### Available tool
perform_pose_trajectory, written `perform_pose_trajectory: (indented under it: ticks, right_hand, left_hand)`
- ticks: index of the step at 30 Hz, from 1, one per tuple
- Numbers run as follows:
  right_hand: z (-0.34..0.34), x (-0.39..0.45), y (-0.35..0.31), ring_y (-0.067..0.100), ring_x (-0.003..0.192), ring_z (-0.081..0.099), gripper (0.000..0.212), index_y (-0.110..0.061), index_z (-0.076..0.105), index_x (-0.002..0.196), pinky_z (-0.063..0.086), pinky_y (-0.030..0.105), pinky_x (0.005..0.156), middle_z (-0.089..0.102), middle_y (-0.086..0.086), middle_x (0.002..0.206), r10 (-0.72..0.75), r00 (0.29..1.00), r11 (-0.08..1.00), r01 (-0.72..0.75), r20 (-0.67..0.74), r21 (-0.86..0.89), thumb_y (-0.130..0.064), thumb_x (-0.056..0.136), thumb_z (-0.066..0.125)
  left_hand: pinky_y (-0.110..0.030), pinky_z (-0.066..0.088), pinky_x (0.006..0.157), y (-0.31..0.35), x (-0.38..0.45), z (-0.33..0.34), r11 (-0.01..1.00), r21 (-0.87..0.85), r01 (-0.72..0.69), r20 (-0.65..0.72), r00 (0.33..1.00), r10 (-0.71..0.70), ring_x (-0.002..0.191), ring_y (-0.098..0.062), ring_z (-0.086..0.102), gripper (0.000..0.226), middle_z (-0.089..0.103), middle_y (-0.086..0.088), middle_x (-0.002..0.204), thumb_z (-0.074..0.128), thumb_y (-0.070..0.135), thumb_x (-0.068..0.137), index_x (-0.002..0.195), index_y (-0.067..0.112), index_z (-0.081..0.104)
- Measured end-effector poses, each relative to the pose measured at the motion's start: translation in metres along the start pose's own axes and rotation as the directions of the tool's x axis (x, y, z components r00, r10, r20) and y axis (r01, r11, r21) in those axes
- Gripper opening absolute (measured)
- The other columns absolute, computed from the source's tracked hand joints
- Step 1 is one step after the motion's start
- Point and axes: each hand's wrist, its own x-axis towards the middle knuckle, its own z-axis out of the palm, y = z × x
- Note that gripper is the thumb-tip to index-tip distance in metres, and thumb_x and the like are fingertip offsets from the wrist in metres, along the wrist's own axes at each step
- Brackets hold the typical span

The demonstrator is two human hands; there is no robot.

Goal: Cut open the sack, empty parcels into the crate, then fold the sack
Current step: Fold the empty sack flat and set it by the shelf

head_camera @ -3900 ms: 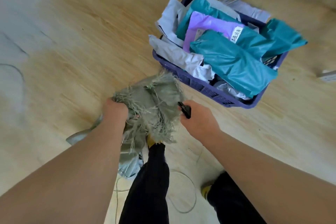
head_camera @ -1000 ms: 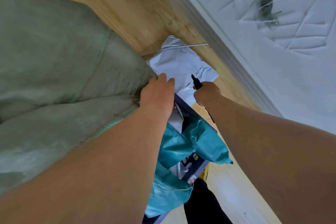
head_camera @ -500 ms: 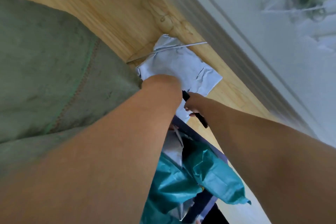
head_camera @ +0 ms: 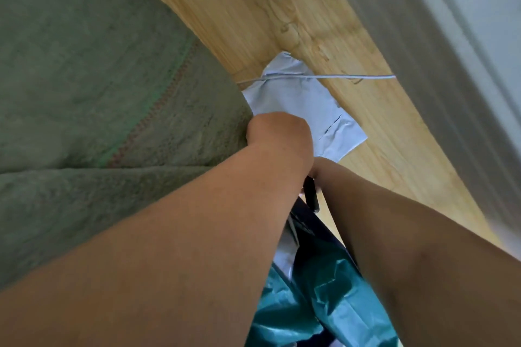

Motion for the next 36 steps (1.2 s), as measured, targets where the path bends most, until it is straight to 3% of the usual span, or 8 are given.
perform_pose_trajectory:
  ticks: [4,11,16,20,25,28,34,36]
  right_hand:
    - [-0.01,-0.01,0.006,0.025,0.078,0.053,0.019,-0.004,0.053,0.102,0.051,0.036,0.067,0.052,0.014,0.083,0.006,1.0,0.994,-0.008,0.014,0.11,0.006,0.089,0.043]
    - [-0.02,-0.007,0.014,0.018,0.052,0.037,0.025,-0.009,0.044,0.076,0.036,0.022,0.048,0.037,0.008,0.063,0.006,0.999,0.995,-0.01,0.034,0.096,0.01,0.091,0.038]
    - [-0.03,-0.019,0.017,0.018,0.057,0.052,0.015,-0.008,0.054,0.079,0.046,0.019,0.04,0.053,0.007,0.071,-0.083,0.991,0.976,0.103,-0.109,0.191,0.005,0.088,0.051]
    - [-0.024,-0.052,0.008,0.019,0.054,0.045,0.023,-0.008,0.058,0.075,0.038,0.027,0.051,0.049,0.009,0.066,-0.228,0.94,0.924,0.291,-0.253,0.25,0.011,0.085,0.052]
    - [-0.021,-0.124,-0.008,0.02,0.049,0.039,0.014,-0.011,0.053,0.073,0.033,0.028,0.051,0.046,0.01,0.061,-0.269,0.908,0.889,0.362,-0.32,0.279,-0.002,0.083,0.057]
    - [-0.015,-0.185,-0.022,0.018,0.046,0.035,0.026,-0.01,0.049,0.067,0.03,0.028,0.047,0.042,0.009,0.057,-0.254,0.906,0.867,0.369,-0.339,0.336,0.0,0.089,0.055]
    - [0.02,-0.299,-0.004,0.017,0.049,0.042,0.006,-0.01,0.054,0.084,0.035,0.029,0.049,0.051,0.011,0.069,-0.279,0.878,0.836,0.422,-0.39,0.352,-0.007,0.089,0.055]
    - [0.037,-0.334,0.007,0.017,0.054,0.046,0.01,-0.016,0.053,0.081,0.04,0.028,0.049,0.053,0.007,0.073,-0.328,0.848,0.819,0.475,-0.417,0.321,-0.01,0.089,0.053]
  left_hand:
    - [-0.031,0.034,0.072,0.0,0.001,0.0,1.0,-0.007,0.017,0.007,1.0,-0.017,0.074,-0.018,0.04,0.031,0.034,0.001,0.068,0.044,0.008,0.093,0.065,0.014,0.033]
    - [-0.031,0.035,0.071,0.002,-0.002,0.001,1.0,-0.013,0.015,-0.022,1.0,-0.015,0.07,-0.017,0.04,0.032,0.033,0.0,0.068,0.043,0.003,0.091,0.064,0.014,0.03]
    - [-0.03,0.034,0.067,-0.001,-0.001,0.006,1.0,-0.031,0.0,-0.06,0.998,-0.002,0.062,-0.015,0.036,0.034,0.036,0.001,0.069,0.044,0.006,0.094,0.064,0.015,0.032]
    - [-0.029,0.034,0.065,-0.012,-0.018,0.015,0.986,-0.16,-0.041,-0.224,0.975,0.004,0.079,-0.02,0.047,0.015,0.051,-0.004,0.101,0.047,0.014,0.097,0.092,0.015,0.062]
    - [-0.034,0.035,0.065,-0.026,-0.073,0.011,0.988,-0.135,0.07,-0.274,0.956,-0.105,0.089,-0.026,0.053,0.017,0.046,-0.006,0.111,0.046,0.015,0.096,0.107,0.018,0.059]
    - [-0.037,0.042,0.072,-0.044,-0.113,-0.002,0.98,-0.099,0.17,-0.273,0.943,-0.191,0.102,-0.031,0.056,0.022,0.047,-0.01,0.114,0.047,0.014,0.094,0.114,0.015,0.057]
    - [-0.038,0.044,0.075,-0.069,-0.217,-0.024,0.957,-0.14,0.254,-0.348,0.892,-0.288,0.099,-0.031,0.057,0.023,0.05,-0.01,0.113,0.048,0.009,0.092,0.112,0.014,0.057]
    - [-0.039,0.044,0.075,-0.084,-0.253,-0.026,0.937,-0.206,0.282,-0.361,0.868,-0.34,0.095,-0.032,0.058,0.021,0.049,-0.011,0.112,0.052,0.007,0.091,0.11,0.012,0.056]
